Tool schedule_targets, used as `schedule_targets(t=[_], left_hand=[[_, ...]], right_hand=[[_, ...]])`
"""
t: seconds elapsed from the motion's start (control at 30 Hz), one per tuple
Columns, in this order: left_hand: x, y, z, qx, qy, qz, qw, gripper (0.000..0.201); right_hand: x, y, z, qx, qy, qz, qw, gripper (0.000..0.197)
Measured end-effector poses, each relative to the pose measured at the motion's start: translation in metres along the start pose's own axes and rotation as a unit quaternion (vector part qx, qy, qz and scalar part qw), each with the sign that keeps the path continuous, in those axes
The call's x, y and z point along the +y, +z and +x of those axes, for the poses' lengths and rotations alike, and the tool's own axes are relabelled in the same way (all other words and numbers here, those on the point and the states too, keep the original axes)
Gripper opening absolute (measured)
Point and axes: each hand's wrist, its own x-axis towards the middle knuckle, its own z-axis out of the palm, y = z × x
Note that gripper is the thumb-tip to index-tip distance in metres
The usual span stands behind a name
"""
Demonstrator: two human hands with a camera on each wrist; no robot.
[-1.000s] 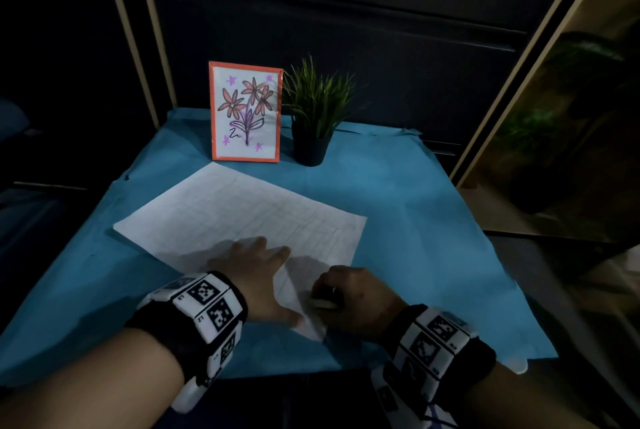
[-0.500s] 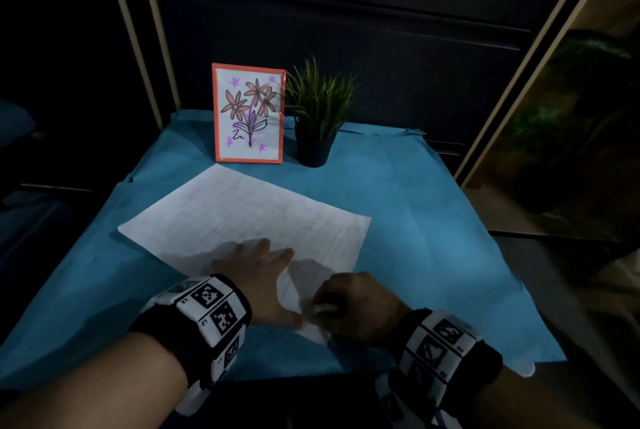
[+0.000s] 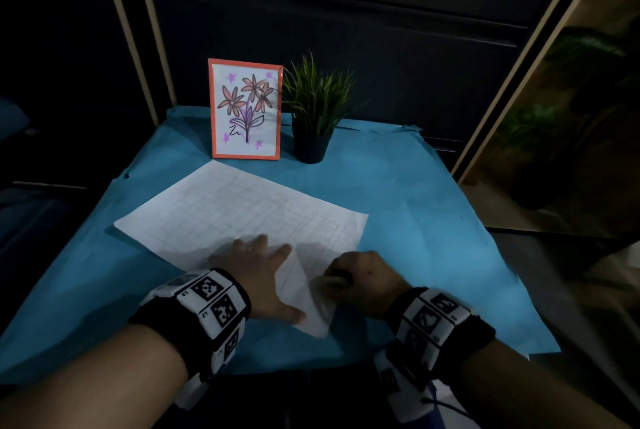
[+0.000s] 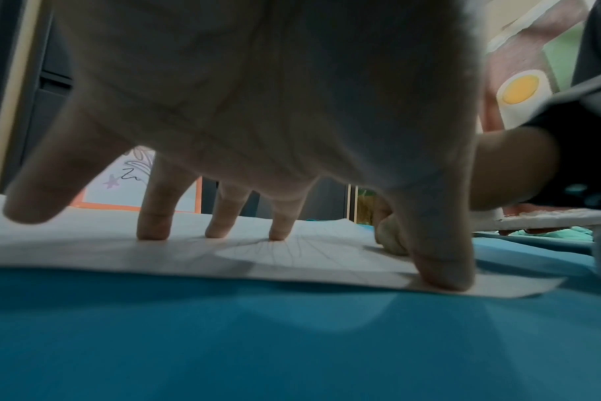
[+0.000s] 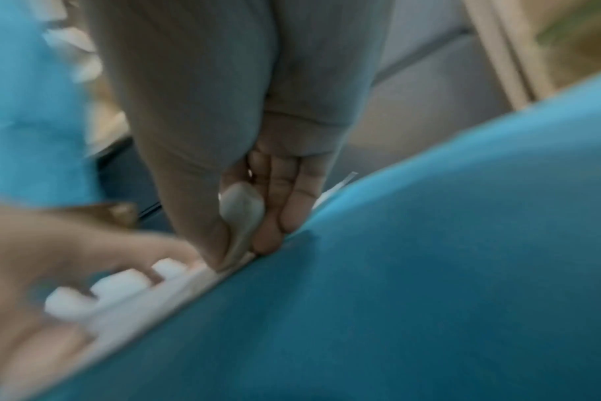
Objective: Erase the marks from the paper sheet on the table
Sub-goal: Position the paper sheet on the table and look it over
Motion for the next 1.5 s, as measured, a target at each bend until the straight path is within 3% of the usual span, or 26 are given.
schedule_targets(t=[0.1, 0.27, 0.43, 0.63, 0.93, 1.23, 1.5], left_hand=[[0.001, -0.002, -0.002, 0.001, 0.001, 0.001, 1.000, 0.117], [0.000, -0.002, -0.002, -0.002, 0.002, -0.004, 1.000, 0.115], [0.001, -0.003, -0.002, 0.001, 0.001, 0.002, 1.000, 0.116], [0.000, -0.002, -0.005, 0.007, 0.006, 0.000, 1.000, 0.118], [-0.001, -0.002, -0.004, -0.005, 0.000, -0.002, 1.000, 0.115], [-0.002, -0.007, 0.000, -0.006, 0.010, 0.004, 1.000, 0.121], [-0.002, -0.006, 0.000, 0.011, 0.013, 0.011, 1.000, 0.115]], right_hand=[[-0.002, -0.003, 0.002, 0.006, 0.021, 0.005, 1.000, 0.022], [-0.019, 0.005, -0.008, -0.045, -0.052, -0.022, 0.997, 0.021], [-0.001, -0.004, 0.006, 0.004, 0.046, 0.006, 0.999, 0.021], [-0.021, 0.011, -0.012, -0.050, -0.041, -0.023, 0.998, 0.019], [0.002, -0.002, 0.006, 0.026, 0.058, -0.012, 0.998, 0.023], [-0.024, 0.007, -0.017, -0.049, -0.050, -0.012, 0.998, 0.014], [0.002, -0.023, 0.019, 0.006, 0.106, -0.032, 0.994, 0.018]])
